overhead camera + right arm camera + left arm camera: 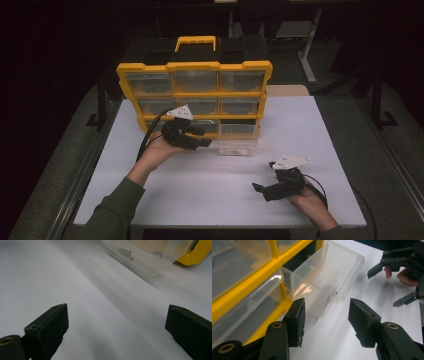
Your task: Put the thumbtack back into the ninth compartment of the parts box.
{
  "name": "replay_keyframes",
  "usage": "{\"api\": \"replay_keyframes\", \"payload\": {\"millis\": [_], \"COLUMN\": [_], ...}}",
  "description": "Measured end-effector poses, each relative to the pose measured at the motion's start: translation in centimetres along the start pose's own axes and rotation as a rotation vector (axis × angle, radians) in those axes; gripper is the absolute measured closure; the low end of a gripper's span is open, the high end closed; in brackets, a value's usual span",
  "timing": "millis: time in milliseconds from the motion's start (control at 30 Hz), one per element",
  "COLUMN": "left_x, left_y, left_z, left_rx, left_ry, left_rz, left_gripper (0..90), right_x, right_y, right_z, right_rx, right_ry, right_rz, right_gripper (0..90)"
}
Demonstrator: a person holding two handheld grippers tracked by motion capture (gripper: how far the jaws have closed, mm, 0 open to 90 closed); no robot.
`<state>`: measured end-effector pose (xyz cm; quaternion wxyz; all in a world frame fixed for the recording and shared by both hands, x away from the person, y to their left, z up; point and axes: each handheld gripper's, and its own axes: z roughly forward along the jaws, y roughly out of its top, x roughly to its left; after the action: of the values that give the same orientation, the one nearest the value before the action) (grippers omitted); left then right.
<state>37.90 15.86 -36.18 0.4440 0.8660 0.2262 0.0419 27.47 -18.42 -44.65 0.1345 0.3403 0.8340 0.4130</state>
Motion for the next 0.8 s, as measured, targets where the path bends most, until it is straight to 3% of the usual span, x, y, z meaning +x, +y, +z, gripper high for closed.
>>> {"api": "replay_keyframes", "payload": {"millis": [133,333,800], "left_x": [-0.1,-0.3,-1.4], "left_y": [-1.0,-3.9,-8.6], "left_z": [-0.5,-1.6,-3.5], "left_rx": [-0.008,-0.024,-0.053], "left_ry": [0.008,0.036,0.106], "left_rz": [-0.009,-0.036,-0.038], "left_gripper": [44.2,37.3,25.6], "right_x": [0.0,0.0,0.0], "right_y": [0.0,0.0,0.0], "right_z": [0.0,0.0,0.0], "right_rx": [0.0,0.001,-0.001], "right_ry": [0.0,0.0,-0.001], "right_rz": [0.0,-0.002,0.001], "right_gripper": [4.1,4.1,4.1]}}
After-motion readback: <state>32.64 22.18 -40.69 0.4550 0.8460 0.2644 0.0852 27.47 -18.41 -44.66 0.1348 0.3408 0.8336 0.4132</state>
